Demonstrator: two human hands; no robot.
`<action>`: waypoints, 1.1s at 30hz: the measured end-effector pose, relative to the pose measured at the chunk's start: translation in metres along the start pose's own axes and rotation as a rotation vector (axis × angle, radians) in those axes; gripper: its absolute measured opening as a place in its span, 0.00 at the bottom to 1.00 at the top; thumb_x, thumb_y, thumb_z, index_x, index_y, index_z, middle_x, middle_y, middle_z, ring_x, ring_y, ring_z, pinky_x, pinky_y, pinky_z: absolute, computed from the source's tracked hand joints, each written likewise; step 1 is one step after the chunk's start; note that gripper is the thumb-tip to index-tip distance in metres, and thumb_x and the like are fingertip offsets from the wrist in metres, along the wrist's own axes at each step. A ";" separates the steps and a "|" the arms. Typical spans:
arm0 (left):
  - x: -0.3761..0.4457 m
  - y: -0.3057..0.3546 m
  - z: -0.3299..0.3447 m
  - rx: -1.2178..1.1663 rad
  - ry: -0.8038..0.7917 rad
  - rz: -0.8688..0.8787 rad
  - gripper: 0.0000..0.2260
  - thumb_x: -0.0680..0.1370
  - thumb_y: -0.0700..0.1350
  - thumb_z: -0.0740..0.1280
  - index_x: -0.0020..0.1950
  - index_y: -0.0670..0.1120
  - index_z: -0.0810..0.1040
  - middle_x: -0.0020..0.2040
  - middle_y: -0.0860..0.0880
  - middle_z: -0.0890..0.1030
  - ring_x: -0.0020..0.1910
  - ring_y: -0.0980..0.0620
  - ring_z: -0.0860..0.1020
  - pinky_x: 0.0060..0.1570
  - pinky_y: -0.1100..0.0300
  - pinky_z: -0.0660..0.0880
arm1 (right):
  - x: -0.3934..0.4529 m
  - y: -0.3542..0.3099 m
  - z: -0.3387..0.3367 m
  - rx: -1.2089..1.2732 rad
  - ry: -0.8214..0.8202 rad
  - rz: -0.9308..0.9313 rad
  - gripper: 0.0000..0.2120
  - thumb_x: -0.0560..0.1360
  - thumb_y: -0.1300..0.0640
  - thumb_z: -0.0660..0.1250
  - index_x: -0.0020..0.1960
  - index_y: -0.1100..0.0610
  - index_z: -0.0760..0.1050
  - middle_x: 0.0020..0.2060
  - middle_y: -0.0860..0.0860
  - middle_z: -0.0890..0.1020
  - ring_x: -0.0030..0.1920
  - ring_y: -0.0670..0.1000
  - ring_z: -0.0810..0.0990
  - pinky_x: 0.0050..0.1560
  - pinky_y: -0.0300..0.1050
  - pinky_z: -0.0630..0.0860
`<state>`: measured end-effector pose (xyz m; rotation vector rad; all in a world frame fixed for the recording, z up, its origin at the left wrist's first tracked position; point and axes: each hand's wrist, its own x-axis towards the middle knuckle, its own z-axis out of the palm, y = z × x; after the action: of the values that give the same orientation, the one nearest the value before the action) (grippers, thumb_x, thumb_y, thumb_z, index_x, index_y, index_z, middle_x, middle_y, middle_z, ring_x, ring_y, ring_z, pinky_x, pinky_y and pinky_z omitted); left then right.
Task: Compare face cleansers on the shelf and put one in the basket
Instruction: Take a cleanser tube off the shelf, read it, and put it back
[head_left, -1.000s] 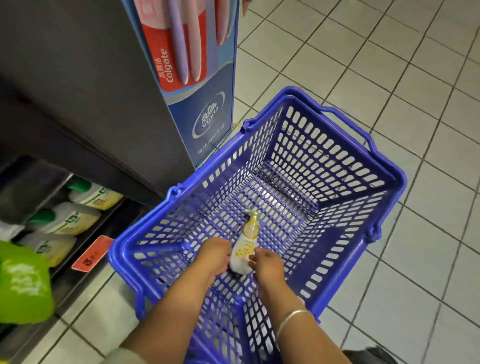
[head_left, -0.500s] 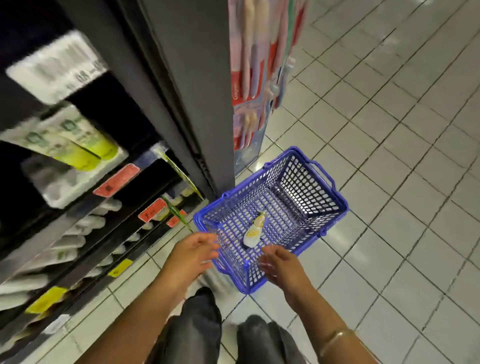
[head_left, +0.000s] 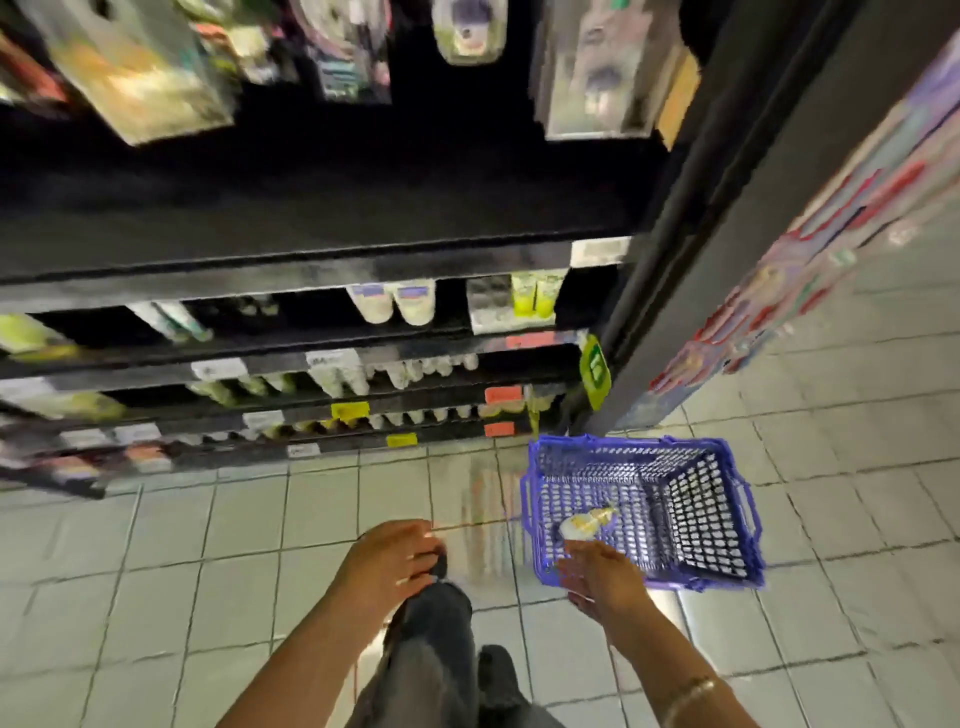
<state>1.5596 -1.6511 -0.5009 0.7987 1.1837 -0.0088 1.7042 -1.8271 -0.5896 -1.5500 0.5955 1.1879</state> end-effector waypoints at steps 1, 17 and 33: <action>-0.010 -0.003 -0.015 -0.050 0.035 0.009 0.07 0.79 0.34 0.57 0.53 0.36 0.73 0.43 0.42 0.77 0.41 0.45 0.75 0.32 0.60 0.77 | -0.002 0.004 0.010 -0.015 -0.023 0.028 0.12 0.81 0.57 0.53 0.45 0.56 0.74 0.33 0.53 0.81 0.34 0.51 0.78 0.36 0.40 0.67; -0.097 -0.110 -0.294 -0.603 0.564 -0.008 0.10 0.81 0.39 0.57 0.55 0.38 0.77 0.49 0.40 0.80 0.47 0.43 0.78 0.51 0.52 0.73 | -0.038 0.094 0.241 -0.856 -0.177 0.126 0.07 0.78 0.62 0.61 0.43 0.61 0.74 0.35 0.58 0.78 0.35 0.55 0.75 0.36 0.42 0.67; -0.124 -0.134 -0.491 -0.928 0.778 -0.105 0.07 0.78 0.41 0.64 0.50 0.39 0.78 0.42 0.41 0.80 0.41 0.45 0.78 0.37 0.59 0.73 | -0.116 0.157 0.567 -1.119 -0.611 -0.119 0.06 0.80 0.61 0.60 0.51 0.58 0.75 0.45 0.56 0.80 0.45 0.53 0.79 0.48 0.46 0.74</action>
<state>1.0534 -1.5240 -0.5424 -0.1268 1.7324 0.7703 1.3110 -1.3779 -0.5308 -1.8772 -0.6913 1.9311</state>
